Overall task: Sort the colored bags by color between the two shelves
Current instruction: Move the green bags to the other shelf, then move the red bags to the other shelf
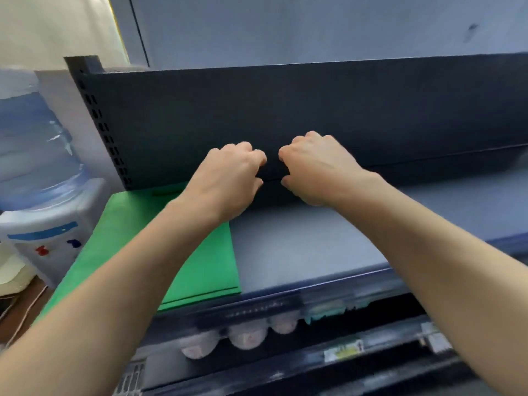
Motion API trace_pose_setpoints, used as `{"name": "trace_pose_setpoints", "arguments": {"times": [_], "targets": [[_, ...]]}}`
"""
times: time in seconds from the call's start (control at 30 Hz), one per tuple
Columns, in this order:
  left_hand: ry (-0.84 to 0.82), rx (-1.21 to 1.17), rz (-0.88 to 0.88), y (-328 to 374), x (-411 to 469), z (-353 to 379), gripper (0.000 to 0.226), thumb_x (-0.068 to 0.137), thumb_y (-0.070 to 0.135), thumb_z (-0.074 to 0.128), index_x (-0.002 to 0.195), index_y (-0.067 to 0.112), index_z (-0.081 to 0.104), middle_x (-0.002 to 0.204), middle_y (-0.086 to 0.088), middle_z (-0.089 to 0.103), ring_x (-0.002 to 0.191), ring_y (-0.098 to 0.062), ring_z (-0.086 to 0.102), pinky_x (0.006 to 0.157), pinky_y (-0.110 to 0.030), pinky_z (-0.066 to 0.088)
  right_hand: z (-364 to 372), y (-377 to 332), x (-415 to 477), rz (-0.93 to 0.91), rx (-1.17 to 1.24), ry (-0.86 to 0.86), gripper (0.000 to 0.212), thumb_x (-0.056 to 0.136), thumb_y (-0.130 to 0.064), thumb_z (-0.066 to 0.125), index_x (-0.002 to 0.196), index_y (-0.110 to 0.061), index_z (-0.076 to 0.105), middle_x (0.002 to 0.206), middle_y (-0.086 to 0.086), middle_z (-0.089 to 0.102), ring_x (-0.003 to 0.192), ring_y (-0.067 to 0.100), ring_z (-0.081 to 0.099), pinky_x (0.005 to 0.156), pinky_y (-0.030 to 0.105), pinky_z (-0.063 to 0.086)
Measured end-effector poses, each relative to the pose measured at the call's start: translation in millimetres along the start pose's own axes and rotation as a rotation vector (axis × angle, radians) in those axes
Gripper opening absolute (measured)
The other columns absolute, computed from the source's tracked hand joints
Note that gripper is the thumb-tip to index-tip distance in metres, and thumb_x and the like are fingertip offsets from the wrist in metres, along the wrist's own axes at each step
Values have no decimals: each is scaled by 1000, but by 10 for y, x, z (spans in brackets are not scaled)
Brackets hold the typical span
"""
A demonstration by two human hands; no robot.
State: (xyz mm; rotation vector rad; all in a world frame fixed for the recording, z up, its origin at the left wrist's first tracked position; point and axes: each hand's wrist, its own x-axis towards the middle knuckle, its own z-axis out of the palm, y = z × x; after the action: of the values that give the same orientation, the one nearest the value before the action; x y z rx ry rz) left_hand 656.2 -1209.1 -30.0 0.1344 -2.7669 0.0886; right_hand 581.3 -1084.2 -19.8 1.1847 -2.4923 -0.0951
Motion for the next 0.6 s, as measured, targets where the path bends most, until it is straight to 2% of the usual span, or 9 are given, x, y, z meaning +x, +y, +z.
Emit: {"name": "trace_pose_setpoints", "arguments": {"times": [0.1, 0.2, 0.3, 0.4, 0.5, 0.6], "targets": [[93, 24, 143, 581, 222, -89, 28, 92, 24, 53, 118, 13, 57, 111, -7, 57, 103, -29, 53, 89, -44, 43, -170, 583, -380, 118, -106, 24, 18, 89, -17, 58, 84, -18, 41, 94, 5, 50, 92, 25, 44, 72, 32, 29], [188, 52, 257, 1233, 484, -164, 25, 92, 22, 53, 114, 11, 57, 108, -8, 59, 99, -31, 54, 86, -44, 43, -301, 1209, -825, 242, -201, 61, 23, 86, -16, 61, 81, -16, 39, 86, 3, 41, 83, 23, 35, 71, 32, 28], [263, 46, 350, 1963, 757, -211, 22, 92, 19, 53, 111, 9, 58, 106, -9, 59, 97, -32, 54, 83, -42, 42, -424, 1823, -1329, 350, -265, 70, 24, 87, -16, 60, 81, -16, 37, 84, 3, 38, 84, 22, 34, 72, 31, 28], [311, 32, 447, 2763, 1009, -194, 23, 92, 20, 53, 111, 10, 58, 103, -8, 58, 96, -31, 53, 81, -39, 39, -493, 2411, -1861, 443, -295, 68, 21, 89, -16, 57, 82, -16, 37, 86, 5, 41, 93, 26, 45, 74, 32, 28], [340, -14, 558, 3599, 1216, -158, 23, 92, 20, 53, 112, 11, 57, 104, -7, 58, 97, -30, 52, 82, -39, 38, -537, 2979, -2430, 554, -325, 45, 7, 90, -16, 57, 95, -15, 52, 102, 9, 55, 105, 30, 49, 74, 32, 27], [371, -83, 691, 4445, 1390, -124, 22, 91, 16, 54, 111, 11, 58, 105, -7, 58, 98, -31, 53, 81, -38, 38, -609, 3523, -3045, 723, -393, 7, 21, 91, -13, 54, 112, -11, 57, 110, 11, 57, 106, 31, 50, 73, 31, 27]]}}
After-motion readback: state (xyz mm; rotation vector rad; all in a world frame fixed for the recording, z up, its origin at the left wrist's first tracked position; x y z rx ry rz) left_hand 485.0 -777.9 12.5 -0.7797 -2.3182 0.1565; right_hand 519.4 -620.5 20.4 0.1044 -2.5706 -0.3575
